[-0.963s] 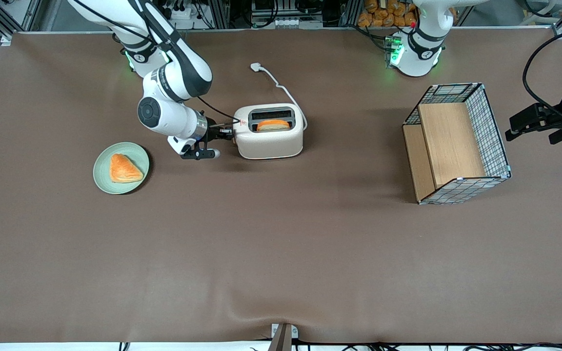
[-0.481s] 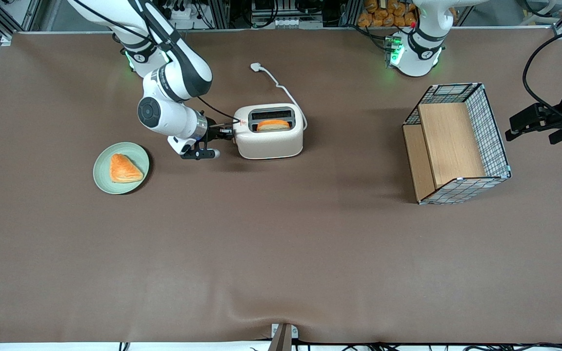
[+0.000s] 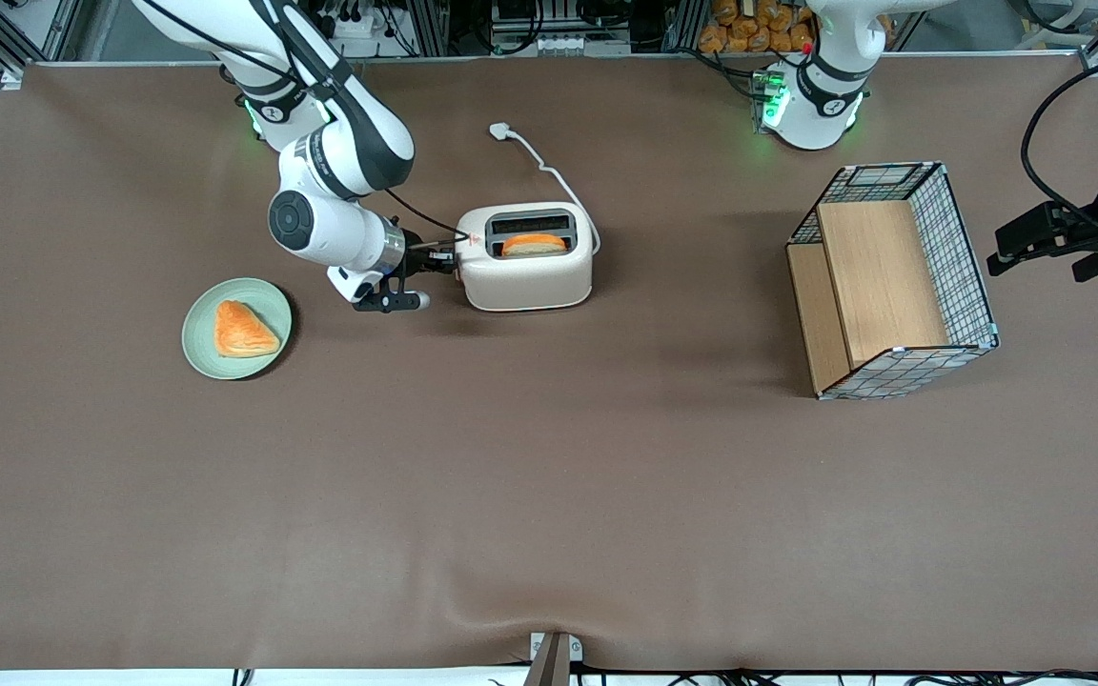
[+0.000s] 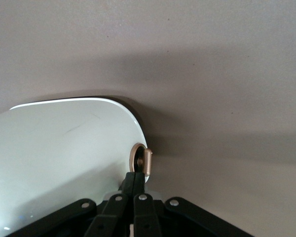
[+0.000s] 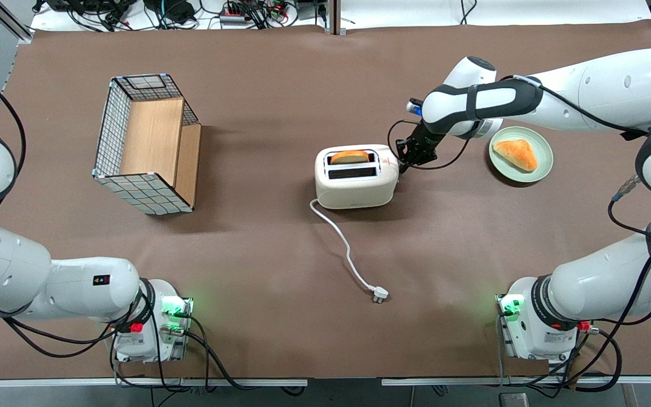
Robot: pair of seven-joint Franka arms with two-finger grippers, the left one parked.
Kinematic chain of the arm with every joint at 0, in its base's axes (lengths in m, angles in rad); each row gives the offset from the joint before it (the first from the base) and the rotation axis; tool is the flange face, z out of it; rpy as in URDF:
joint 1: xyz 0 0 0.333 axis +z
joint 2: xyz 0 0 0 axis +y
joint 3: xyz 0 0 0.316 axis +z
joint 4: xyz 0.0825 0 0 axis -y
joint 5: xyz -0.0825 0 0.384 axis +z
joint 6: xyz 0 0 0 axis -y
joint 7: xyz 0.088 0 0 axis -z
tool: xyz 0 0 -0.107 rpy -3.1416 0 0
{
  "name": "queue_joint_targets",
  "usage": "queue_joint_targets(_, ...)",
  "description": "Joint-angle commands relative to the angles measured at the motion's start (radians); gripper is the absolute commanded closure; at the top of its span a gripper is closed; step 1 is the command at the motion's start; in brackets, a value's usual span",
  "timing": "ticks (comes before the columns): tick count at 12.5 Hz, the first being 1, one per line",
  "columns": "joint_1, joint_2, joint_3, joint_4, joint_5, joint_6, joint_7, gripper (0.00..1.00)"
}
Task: Press toaster button with right arm
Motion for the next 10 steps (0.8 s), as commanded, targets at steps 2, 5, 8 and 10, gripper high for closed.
queue_joint_targets(2,-0.056,-0.013,0.003,0.067,0.012,-0.137,-0.026,1.00)
queue_joint_targets(5,-0.137,-0.019,-0.004,0.186,-0.008,-0.353,-0.013,0.41)
queue_joint_targets(8,-0.202,-0.013,-0.004,0.332,-0.083,-0.551,0.078,0.00)
queue_joint_targets(10,-0.217,-0.007,-0.009,0.447,-0.172,-0.659,0.123,0.00)
